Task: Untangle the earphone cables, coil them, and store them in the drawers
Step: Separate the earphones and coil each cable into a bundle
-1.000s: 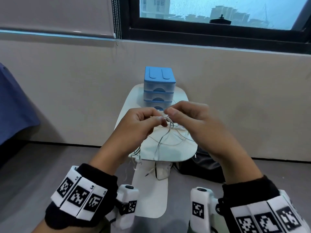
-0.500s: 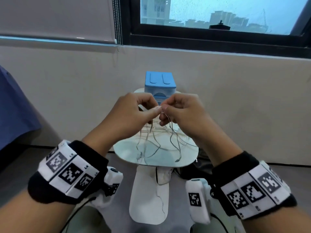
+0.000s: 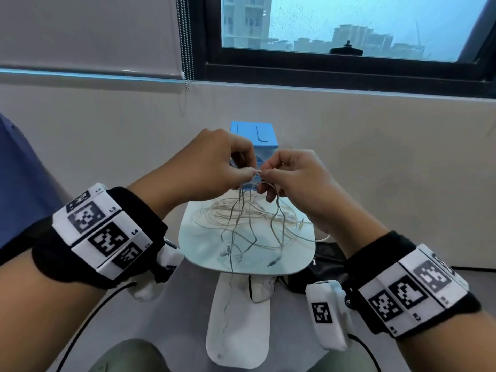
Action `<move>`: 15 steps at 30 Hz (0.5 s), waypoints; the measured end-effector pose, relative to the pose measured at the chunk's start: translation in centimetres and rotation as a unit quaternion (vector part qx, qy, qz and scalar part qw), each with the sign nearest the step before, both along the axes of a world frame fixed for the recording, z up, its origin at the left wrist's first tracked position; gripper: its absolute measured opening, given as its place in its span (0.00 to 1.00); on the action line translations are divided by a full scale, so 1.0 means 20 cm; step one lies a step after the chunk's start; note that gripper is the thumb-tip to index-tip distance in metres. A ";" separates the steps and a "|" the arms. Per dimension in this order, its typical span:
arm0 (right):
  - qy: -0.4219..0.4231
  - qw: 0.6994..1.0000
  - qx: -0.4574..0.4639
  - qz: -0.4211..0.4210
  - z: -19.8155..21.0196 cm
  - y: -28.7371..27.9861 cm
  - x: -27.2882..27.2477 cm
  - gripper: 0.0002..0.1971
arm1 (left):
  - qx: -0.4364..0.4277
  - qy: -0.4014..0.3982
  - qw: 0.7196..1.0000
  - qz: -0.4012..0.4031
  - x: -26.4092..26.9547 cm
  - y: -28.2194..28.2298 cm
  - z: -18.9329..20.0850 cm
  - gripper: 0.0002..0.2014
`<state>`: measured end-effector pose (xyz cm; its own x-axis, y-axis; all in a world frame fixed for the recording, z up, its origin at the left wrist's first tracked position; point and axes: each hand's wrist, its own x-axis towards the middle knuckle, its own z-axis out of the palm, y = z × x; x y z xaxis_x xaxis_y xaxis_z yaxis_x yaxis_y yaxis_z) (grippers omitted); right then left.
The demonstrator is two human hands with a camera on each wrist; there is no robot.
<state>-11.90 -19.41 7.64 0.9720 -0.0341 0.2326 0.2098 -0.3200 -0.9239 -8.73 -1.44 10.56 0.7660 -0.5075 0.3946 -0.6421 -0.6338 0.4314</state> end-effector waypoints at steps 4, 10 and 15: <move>-0.009 0.999 0.025 0.034 0.02 -0.02 -0.01 0.04 | -0.024 -0.008 0.999 -0.033 0.01 0.01 0.00 0.04; 0.003 0.998 0.046 0.046 0.00 -0.02 0.00 0.04 | -0.015 -0.008 0.999 -0.037 0.02 0.04 0.00 0.05; -0.002 0.996 0.074 0.053 -0.01 -0.02 0.01 0.05 | -0.006 -0.059 0.997 -0.048 0.02 0.05 -0.02 0.08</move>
